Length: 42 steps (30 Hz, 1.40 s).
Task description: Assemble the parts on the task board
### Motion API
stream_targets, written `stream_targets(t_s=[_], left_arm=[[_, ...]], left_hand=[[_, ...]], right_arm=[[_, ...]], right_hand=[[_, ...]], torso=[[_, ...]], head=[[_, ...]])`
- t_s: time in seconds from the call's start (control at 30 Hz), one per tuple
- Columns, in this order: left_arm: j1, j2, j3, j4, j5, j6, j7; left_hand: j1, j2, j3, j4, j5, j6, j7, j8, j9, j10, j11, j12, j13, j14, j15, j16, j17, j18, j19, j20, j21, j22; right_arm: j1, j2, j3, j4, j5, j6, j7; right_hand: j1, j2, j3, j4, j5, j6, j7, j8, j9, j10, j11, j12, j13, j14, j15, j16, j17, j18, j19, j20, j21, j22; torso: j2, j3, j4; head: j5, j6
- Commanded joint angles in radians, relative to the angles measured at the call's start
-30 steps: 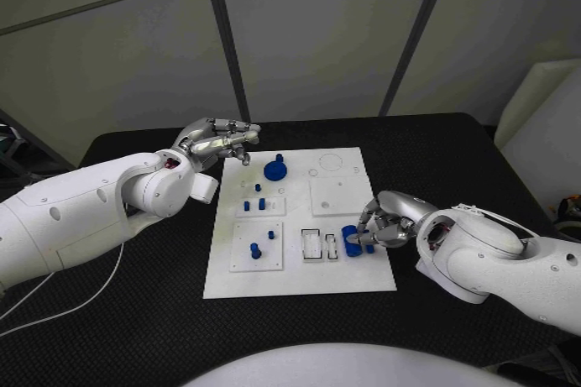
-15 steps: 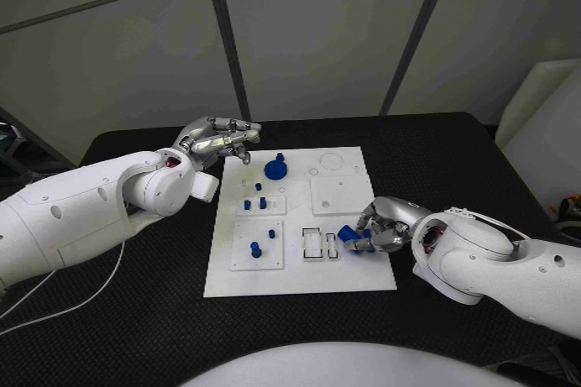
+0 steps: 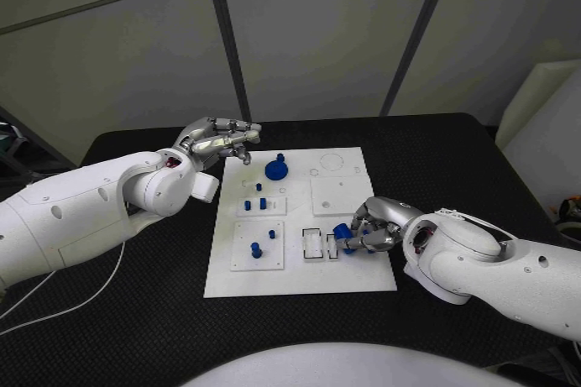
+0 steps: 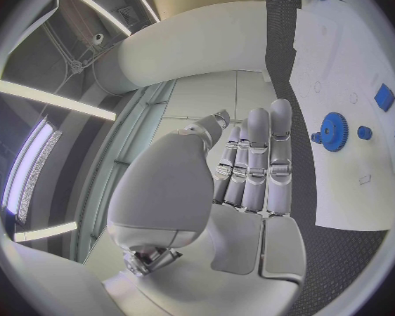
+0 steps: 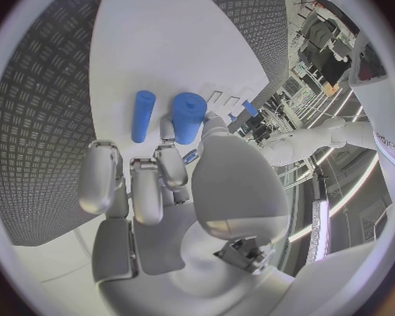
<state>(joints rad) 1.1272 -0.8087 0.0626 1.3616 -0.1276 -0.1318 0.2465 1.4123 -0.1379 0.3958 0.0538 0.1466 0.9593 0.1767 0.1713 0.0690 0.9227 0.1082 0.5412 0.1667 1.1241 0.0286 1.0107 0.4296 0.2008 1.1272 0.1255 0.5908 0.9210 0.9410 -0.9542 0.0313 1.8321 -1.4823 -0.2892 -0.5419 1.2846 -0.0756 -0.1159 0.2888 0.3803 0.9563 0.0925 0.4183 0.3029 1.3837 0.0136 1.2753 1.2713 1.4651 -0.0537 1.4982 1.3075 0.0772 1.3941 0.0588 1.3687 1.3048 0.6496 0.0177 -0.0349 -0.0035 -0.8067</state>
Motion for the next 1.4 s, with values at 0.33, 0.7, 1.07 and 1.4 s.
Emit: stream_targets(t_s=[0.33, 0.7, 1.07, 1.4], left_arm=[[0.0, 0.002, 0.001, -0.003, -0.002, 0.008, 0.003], [-0.002, 0.004, 0.0, -0.002, -0.002, 0.009, 0.003], [-0.002, 0.003, 0.0, 0.001, -0.002, 0.009, 0.002], [-0.002, 0.003, 0.0, 0.001, -0.002, 0.009, 0.002]], left_hand=[[0.001, 0.005, -0.007, 0.001, 0.004, -0.009, 0.001, 0.005, -0.001, -0.006, 0.001, 0.006, -0.002, -0.005, 0.001, -0.005, -0.001, -0.018, 0.003, 0.0, -0.005, -0.001], [0.001, 0.005, -0.007, 0.001, 0.004, -0.009, 0.001, 0.005, -0.001, -0.006, 0.001, 0.006, -0.002, -0.005, 0.001, -0.005, -0.001, -0.018, 0.003, 0.0, -0.005, -0.001], [-0.001, 0.006, -0.008, 0.004, 0.004, -0.01, 0.001, 0.005, -0.001, -0.008, 0.001, 0.006, -0.003, -0.005, 0.001, -0.004, -0.002, -0.018, 0.003, 0.001, -0.006, -0.002], [-0.001, 0.006, -0.008, 0.004, 0.004, -0.01, 0.001, 0.005, -0.001, -0.008, 0.001, 0.006, -0.003, -0.005, 0.001, -0.004, -0.002, -0.018, 0.003, 0.001, -0.006, -0.002]], right_arm=[[-0.007, -0.046, -0.005, 0.085, 0.0, -0.148, 0.005], [-0.006, -0.028, -0.004, 0.108, 0.034, -0.178, 0.011], [-0.005, 0.047, -0.003, 0.063, 0.08, -0.088, -0.002], [-0.003, 0.08, -0.003, 0.035, 0.085, -0.049, -0.02]], right_hand=[[0.022, 0.036, -0.013, 0.0, 0.048, 0.003, -0.009, 0.023, 0.021, 0.031, -0.007, 0.034, 0.039, 0.081, -0.004, 0.016, 0.128, -0.018, 0.022, -0.003, 0.02, 0.024], [0.02, 0.04, -0.016, 0.001, 0.055, 0.003, -0.01, 0.024, 0.022, 0.033, -0.007, 0.036, 0.042, 0.081, -0.004, 0.018, 0.131, -0.019, 0.024, -0.004, 0.023, 0.028], [-0.071, 0.058, -0.068, 0.004, 0.036, 0.012, -0.016, 0.033, 0.037, 0.031, -0.011, 0.025, 0.04, 0.079, -0.007, 0.014, 0.124, -0.017, 0.017, -0.005, 0.016, 0.021], [-0.097, 0.067, -0.085, 0.004, 0.023, 0.024, -0.022, 0.043, 0.048, 0.031, -0.016, 0.02, 0.04, 0.079, -0.011, 0.014, 0.125, -0.017, 0.017, -0.009, 0.016, 0.022]], torso=[[-0.001, -0.0004, -0.0011], [0.0, -0.0019, 0.0016], [0.002, -0.0016, 0.0014], [0.001, -0.0009, -0.0001]], head=[[0.0, 0.004], [0.001, 0.009], [0.008, 0.006], [0.013, 0.003]])
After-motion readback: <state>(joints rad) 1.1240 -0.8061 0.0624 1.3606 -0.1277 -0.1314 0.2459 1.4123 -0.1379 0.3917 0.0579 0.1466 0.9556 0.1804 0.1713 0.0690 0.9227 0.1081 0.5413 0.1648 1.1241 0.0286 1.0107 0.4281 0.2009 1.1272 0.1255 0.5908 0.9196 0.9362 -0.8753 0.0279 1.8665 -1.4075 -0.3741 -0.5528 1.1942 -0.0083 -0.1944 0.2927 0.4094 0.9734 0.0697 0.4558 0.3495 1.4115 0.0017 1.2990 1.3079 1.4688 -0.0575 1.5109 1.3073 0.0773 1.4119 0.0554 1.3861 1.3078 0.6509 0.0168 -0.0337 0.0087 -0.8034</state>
